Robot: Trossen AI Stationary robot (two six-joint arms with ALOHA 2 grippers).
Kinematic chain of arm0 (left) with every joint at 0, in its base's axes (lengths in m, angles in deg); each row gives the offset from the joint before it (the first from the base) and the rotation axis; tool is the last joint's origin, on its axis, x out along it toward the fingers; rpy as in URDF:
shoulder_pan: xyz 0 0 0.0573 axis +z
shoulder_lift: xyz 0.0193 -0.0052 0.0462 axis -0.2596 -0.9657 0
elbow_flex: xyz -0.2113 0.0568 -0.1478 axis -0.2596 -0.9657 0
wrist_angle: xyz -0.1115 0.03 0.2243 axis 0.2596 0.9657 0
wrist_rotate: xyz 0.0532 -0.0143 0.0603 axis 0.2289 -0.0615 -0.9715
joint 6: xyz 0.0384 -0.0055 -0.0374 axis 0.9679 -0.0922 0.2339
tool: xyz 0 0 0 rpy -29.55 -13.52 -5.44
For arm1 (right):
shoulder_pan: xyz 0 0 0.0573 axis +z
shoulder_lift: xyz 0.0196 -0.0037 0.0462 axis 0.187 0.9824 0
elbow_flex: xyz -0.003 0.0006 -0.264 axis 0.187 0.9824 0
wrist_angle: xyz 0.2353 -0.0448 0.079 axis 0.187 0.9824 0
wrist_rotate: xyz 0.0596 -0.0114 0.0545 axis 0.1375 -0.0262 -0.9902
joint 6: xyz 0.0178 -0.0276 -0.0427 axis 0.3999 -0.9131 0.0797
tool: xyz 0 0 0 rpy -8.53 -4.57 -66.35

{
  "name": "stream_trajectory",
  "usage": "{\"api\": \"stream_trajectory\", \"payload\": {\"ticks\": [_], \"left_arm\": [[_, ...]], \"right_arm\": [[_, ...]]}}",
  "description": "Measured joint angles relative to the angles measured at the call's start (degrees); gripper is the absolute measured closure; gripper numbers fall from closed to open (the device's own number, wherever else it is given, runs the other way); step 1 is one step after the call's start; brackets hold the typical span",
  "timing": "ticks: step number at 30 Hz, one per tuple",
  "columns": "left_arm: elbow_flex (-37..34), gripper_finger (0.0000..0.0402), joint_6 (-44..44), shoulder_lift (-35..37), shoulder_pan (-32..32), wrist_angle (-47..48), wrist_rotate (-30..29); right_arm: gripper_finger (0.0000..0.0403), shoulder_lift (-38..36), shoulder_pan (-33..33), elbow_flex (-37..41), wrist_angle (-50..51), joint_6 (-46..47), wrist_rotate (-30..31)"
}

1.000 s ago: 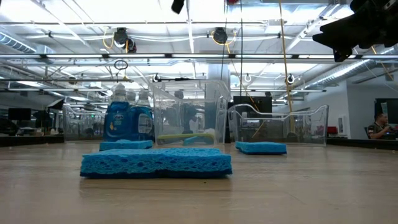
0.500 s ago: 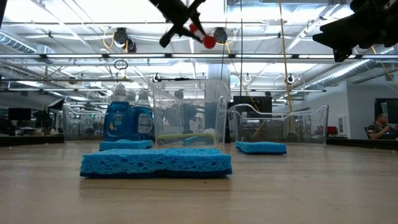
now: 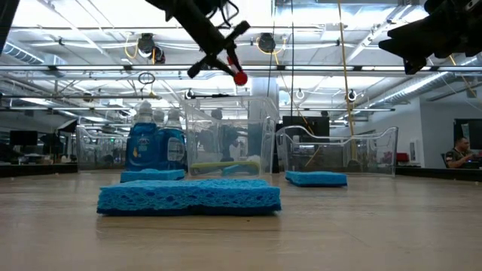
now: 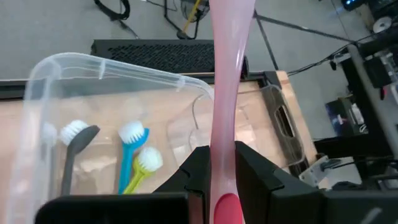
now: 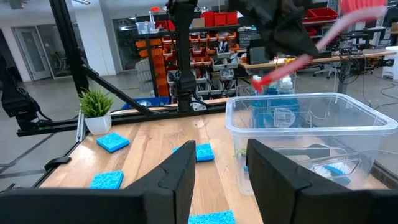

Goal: Pick & Place Kitchen Sink Supplies
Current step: Put the red dish brush into the transparent container

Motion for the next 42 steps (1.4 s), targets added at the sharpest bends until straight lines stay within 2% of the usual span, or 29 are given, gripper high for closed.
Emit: {"api": "stream_trajectory", "payload": {"ticks": [13, 29, 36, 42], "left_arm": [[0.01, 0.0351, -0.22, -8.12, -0.09, 0.82, 1.44], [0.06, 0.0351, -6.27, -8.19, -2.06, 5.41, -3.48], [0.06, 0.0351, -10.53, -8.19, -2.98, 9.63, -3.92], [0.06, 0.0349, -11.57, -8.19, -3.33, 9.51, -4.25]], "right_arm": [[0.0273, 0.01, 0.00, 0.00, -0.19, 0.00, 0.00], [0.0273, 0.01, 0.00, 0.00, -0.18, -0.02, 0.02], [0.0273, 0.02, 0.01, 0.00, -0.19, -0.02, 0.02], [0.0273, 0.01, 0.00, 0.00, -0.19, -1.73, 0.02]]}}
